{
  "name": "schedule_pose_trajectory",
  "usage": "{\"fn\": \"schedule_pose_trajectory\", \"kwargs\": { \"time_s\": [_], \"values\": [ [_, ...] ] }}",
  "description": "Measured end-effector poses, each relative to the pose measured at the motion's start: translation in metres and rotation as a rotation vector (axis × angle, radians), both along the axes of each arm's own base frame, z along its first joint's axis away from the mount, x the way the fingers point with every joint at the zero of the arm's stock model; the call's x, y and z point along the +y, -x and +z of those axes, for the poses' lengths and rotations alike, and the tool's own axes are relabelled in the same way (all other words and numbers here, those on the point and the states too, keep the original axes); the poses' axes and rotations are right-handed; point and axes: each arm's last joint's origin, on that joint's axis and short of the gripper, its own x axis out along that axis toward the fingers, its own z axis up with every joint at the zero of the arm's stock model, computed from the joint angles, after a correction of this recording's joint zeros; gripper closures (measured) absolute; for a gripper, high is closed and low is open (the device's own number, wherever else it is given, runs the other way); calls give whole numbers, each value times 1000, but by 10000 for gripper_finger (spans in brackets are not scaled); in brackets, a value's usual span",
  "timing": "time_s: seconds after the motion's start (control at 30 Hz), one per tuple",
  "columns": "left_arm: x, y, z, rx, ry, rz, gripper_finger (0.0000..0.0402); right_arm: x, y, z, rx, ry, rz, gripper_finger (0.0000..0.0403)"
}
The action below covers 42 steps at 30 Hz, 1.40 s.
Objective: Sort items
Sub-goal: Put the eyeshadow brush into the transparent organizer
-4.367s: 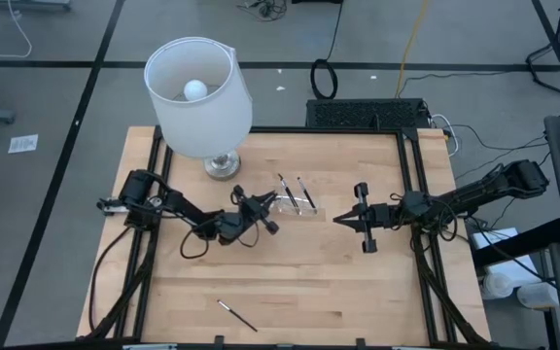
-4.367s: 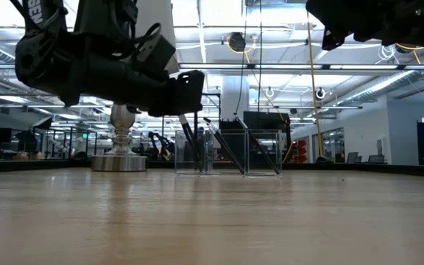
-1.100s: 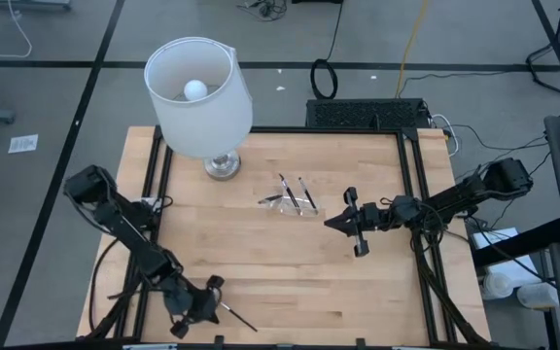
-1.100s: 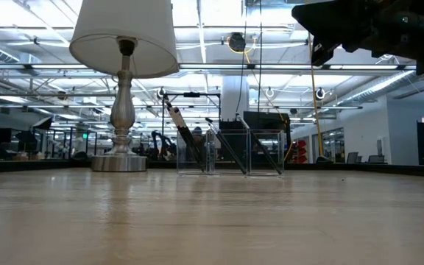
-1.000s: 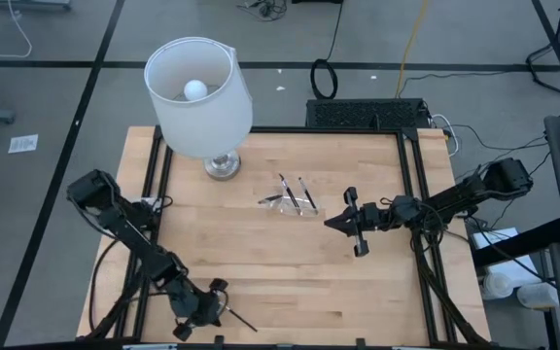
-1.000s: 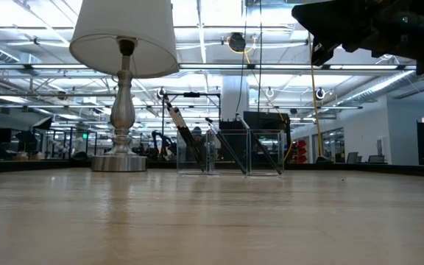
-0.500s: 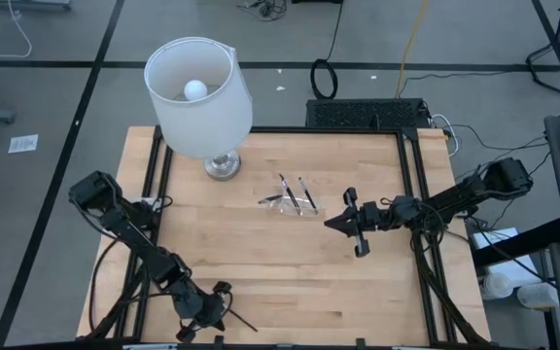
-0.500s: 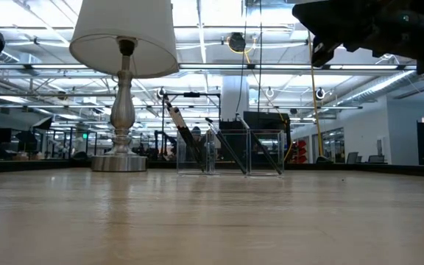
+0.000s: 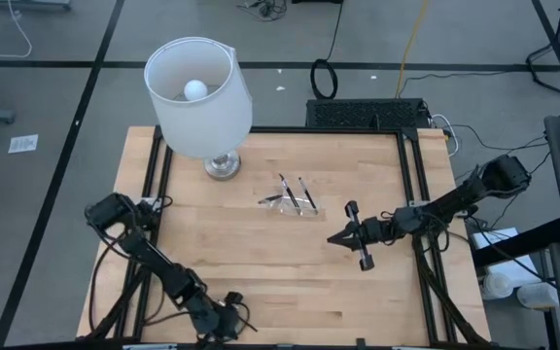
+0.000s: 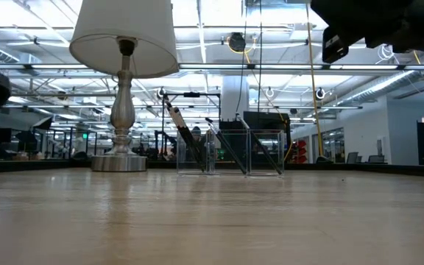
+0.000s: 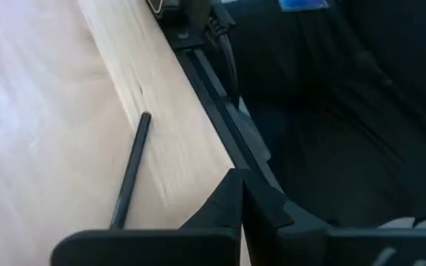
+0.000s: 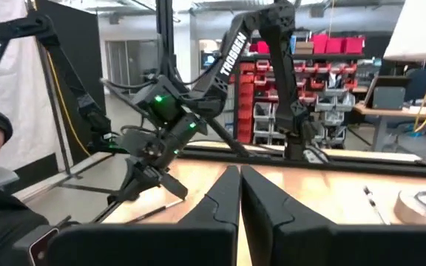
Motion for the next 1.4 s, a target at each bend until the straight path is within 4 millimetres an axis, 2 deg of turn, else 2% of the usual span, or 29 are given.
{"fn": "schedule_pose_trajectory", "kwargs": {
  "time_s": [0.23, 0.53, 0.9, 1.13, 1.27, 1.4],
  "values": [
    [5, -19, -9, 38, -45, 29, 400, 6, 2, -5, 48, 3, 35, 403],
    [28, -36, -11, 51, -90, 85, 400, 7, 2, -10, 97, 23, 35, 403],
    [66, -61, -13, 18, -170, 114, 400, 6, 2, -10, 90, 46, 32, 403],
    [75, -67, -12, -8, -193, 108, 399, 6, 2, -10, 98, 49, 32, 403],
    [71, -65, -5, -54, -185, 71, 395, 6, 1, -13, 121, 58, 33, 403],
    [60, -56, 31, -193, -184, 41, 399, 6, 2, -17, 161, 67, 33, 403]
  ]
}}
